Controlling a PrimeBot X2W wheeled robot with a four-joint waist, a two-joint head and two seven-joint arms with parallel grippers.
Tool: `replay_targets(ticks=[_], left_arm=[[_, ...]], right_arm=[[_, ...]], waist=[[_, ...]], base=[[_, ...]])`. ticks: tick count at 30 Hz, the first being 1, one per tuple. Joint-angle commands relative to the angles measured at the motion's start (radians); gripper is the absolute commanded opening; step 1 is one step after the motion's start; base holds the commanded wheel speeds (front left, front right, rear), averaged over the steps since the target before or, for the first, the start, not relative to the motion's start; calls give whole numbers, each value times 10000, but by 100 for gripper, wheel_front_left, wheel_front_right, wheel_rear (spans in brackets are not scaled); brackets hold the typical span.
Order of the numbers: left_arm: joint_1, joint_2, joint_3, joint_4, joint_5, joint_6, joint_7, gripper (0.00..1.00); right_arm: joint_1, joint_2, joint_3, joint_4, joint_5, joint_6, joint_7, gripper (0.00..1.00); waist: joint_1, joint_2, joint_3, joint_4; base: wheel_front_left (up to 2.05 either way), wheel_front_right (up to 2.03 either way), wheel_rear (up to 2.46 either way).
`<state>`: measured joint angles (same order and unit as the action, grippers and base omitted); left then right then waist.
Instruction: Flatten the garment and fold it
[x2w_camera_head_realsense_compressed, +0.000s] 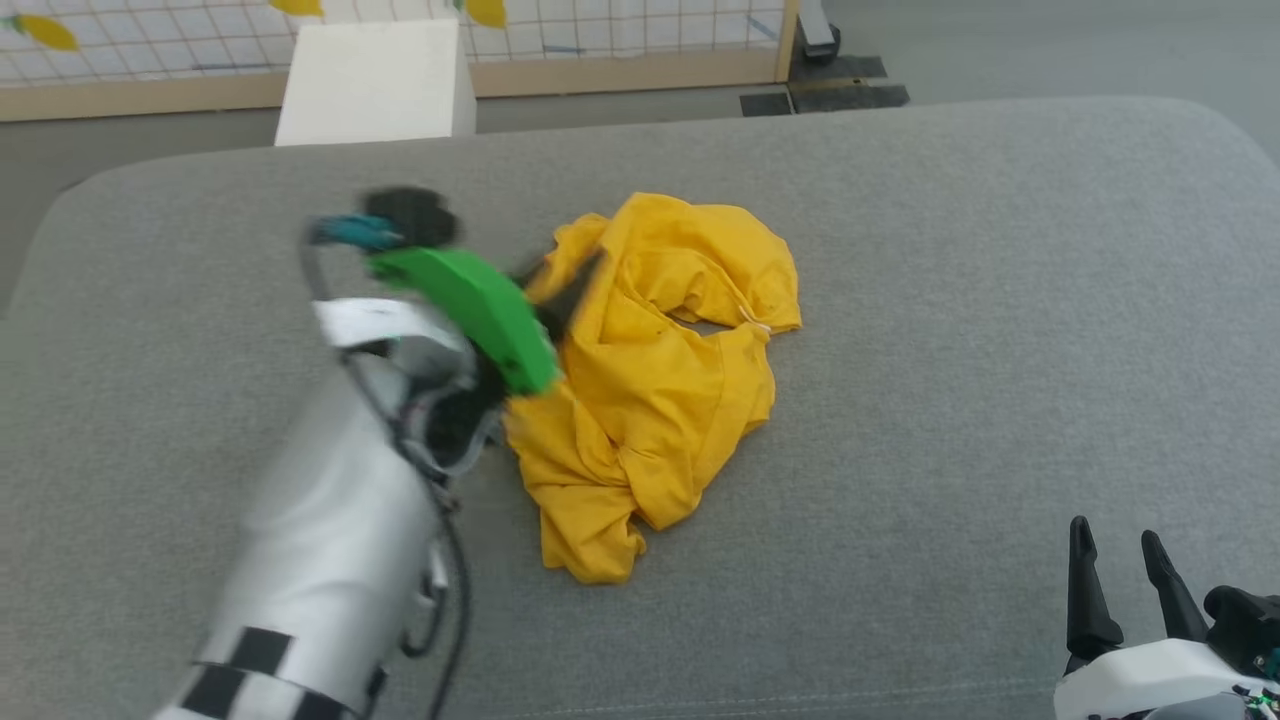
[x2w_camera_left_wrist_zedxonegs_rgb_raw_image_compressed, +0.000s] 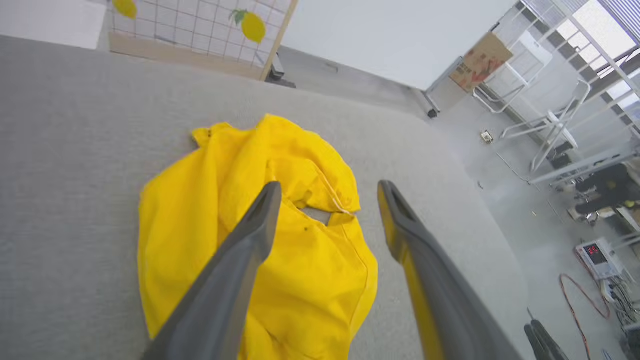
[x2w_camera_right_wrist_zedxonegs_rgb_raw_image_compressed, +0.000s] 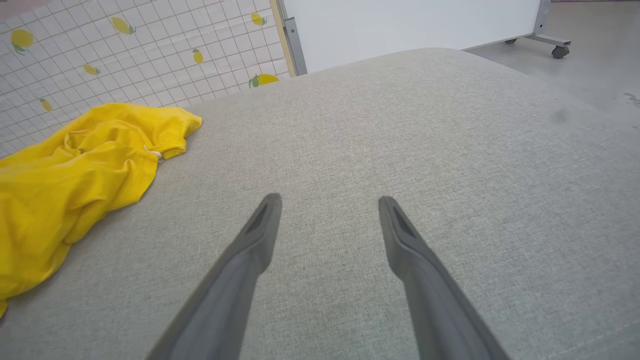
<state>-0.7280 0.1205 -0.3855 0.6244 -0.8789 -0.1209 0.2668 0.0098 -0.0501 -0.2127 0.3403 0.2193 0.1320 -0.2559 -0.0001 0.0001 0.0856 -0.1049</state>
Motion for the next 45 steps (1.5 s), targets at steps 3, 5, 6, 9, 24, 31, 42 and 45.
replay_targets(ticks=[3,5,6,9,24,31,42,45], left_arm=[[182,691,837,-828,-157,243,-1084,100],[534,1063,1229,-1305,-51,407,-1754,100],[726,1246,1356,-1509,81,489,-2083,100],[1538,1966,1421,-2131,1054,899,-3210,100],[5554,2387,1271,-3683,2558,1617,-5207,100],[5956,2135,1388,-3945,2596,1726,-5256,100],[5576,1834,1339,-4186,2724,1508,-5276,100],[5363,1775,1283,-4156,2748,1388,-5278,100]], right_arm=[[-2,-1,14,-77,-80,-13,-58,100],[-58,-1,7,-105,-112,-13,-58,100],[-77,-1,-10,-107,-122,-13,-58,100],[-112,-1,-104,-145,-199,-13,-56,100],[26,-1,-84,-539,-417,-13,697,100],[-1043,-1,562,-502,-437,-13,2097,100],[-4834,-1,2051,1268,-1827,-13,6920,100],[-5599,-1,2239,1960,-2359,-13,7655,100]], waist=[[1,-1,-311,296],[1,-1,-376,387],[1,-1,-404,437],[1,-1,-471,637],[1,-1,-625,1067],[1,-1,-466,1046],[1,-1,573,1848],[1,-1,973,2158]], base=[[0,0,0],[0,0,0],[0,0,0],[0,0,0],[0,0,0],[0,0,0],[0,0,0],[0,0,0]])
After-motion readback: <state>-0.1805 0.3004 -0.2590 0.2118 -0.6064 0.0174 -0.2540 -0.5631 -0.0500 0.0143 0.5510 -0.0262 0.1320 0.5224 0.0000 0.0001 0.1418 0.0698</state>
